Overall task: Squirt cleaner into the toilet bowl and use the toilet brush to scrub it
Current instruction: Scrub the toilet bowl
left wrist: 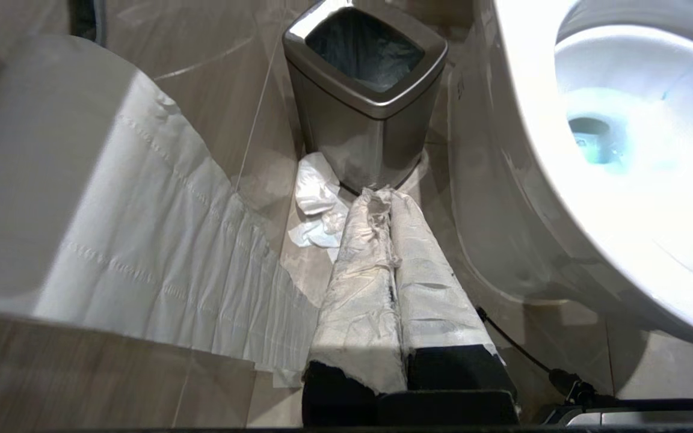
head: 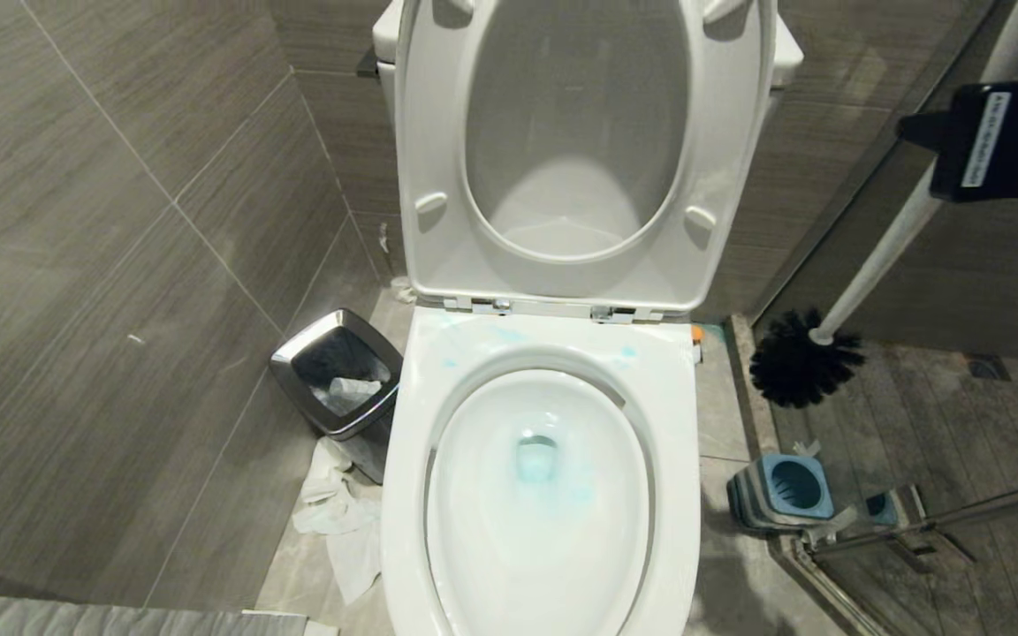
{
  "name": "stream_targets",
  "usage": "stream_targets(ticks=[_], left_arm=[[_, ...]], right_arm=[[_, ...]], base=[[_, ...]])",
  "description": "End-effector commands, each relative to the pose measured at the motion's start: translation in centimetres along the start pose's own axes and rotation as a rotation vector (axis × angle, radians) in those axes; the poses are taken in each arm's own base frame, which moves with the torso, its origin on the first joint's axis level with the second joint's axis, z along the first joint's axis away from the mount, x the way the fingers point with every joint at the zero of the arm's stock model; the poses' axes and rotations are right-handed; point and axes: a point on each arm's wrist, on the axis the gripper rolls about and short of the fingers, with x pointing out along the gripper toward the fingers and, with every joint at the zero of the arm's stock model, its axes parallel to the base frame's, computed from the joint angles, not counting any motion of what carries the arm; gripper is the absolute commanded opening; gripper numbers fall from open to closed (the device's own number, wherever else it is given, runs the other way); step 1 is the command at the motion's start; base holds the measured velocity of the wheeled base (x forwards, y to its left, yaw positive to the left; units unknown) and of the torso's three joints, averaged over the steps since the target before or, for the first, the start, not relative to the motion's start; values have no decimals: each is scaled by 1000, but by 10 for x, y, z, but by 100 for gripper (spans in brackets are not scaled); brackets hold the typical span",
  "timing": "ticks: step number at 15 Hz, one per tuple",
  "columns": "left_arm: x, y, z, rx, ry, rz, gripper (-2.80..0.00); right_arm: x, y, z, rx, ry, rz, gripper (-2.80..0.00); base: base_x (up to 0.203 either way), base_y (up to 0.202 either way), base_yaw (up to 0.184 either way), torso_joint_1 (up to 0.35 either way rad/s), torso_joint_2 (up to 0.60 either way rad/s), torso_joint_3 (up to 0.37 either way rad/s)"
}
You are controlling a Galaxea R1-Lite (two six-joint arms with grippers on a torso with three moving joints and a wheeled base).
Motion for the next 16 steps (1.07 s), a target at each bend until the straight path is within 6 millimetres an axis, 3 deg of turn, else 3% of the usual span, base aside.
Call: stream_targets(ticks=[1, 4, 8, 16], left_arm=[[0, 0, 0, 2, 2, 1, -280], [0, 0, 0, 0, 2, 1, -280], [0, 0, 0, -1, 2, 1, -280], [0, 0, 0, -1, 2, 1, -280]], right_arm=[[16, 42, -3, -28, 26, 69, -280], [32, 76, -5, -19, 39, 100, -280], [56, 120, -22, -21, 86, 145, -280], [105, 196, -114, -61, 314, 315, -280]], base=[[0, 0, 0, -4, 2, 211], [0, 0, 0, 4, 2, 201], [0, 0, 0, 2, 2, 104], [0, 0, 0, 0, 0, 0]])
